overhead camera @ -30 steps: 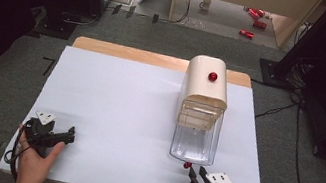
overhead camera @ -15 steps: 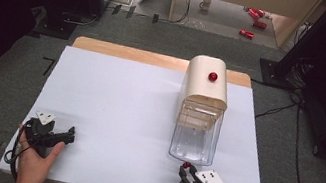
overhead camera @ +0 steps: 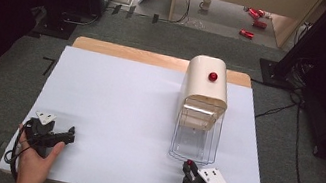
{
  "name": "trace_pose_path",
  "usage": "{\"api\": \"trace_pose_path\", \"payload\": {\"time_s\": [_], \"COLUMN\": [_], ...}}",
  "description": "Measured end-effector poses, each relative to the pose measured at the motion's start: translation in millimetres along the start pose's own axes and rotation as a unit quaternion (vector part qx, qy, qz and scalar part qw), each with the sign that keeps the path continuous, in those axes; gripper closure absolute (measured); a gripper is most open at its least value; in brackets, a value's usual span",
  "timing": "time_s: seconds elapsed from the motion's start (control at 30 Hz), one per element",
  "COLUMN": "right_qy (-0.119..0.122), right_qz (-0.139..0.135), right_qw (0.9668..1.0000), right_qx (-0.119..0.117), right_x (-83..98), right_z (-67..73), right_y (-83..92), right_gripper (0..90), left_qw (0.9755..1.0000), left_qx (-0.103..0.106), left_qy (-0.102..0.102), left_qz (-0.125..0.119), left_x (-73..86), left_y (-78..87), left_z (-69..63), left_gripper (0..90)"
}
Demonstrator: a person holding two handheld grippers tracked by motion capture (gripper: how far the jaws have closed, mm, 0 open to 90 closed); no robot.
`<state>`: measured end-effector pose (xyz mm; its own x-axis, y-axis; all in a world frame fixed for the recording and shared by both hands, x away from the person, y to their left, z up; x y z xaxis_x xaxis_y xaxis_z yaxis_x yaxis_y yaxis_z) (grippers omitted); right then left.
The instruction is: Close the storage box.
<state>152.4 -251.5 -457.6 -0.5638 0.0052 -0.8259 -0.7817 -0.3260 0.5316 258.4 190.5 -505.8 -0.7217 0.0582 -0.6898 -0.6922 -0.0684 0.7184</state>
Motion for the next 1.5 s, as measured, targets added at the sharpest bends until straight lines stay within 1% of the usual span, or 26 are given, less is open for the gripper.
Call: {"api": "trace_pose_path", "payload": {"time_s": [0.23,0.5,0.57,0.77,1.0,1.23,1.5], "right_qy": [0.002,0.003,0.005,0.008,0.007,0.009,0.011], "right_qz": [-0.003,-0.013,-0.015,-0.013,-0.024,-0.035,-0.034], "right_qw": [1.0000,0.9999,0.9999,0.9998,0.9996,0.9992,0.9990], "right_qx": [-0.001,0.004,0.008,0.012,0.011,0.019,0.028], "right_x": [-5.2,-18.5,-23.6,-31.2,-46.2,-61.4,-75.1], "right_z": [0.2,-1.8,-2.1,-3.1,-4.0,-9.4,-15.2], "right_y": [2.7,5.0,3.1,-0.4,-4.5,-10.1,-24.9], "right_gripper": [75.9,76.1,76.1,76.2,76.5,76.7,76.7], "left_qw": [1.0000,1.0000,1.0000,1.0000,1.0000,1.0000,1.0000], "left_qx": [0.000,0.000,0.000,0.000,0.000,0.000,0.000], "left_qy": [0.000,0.000,0.000,0.001,0.000,0.000,0.001], "left_qz": [0.000,0.000,0.000,-0.001,0.000,0.000,-0.001], "left_x": [0.0,0.0,0.0,0.0,0.0,0.0,0.0], "left_y": [0.0,0.0,0.0,-0.1,0.0,0.0,-0.1], "left_z": [-0.1,0.0,-0.1,-0.1,0.0,0.0,-0.1], "left_gripper": [0.0,0.0,0.0,0.0,0.0,0.0,0.0]}}
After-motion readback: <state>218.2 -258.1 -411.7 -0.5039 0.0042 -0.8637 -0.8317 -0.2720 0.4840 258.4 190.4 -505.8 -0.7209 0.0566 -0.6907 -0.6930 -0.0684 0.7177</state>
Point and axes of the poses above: each handheld gripper's, and its own axes: y roughly backward along the jaws, x roughly out of its underside, z roughly to its left, the point moved 1 cm from there along -y, roughly forward along the jaws, and after that the axes turned 5 degrees about -x, right-handed, at the moved point
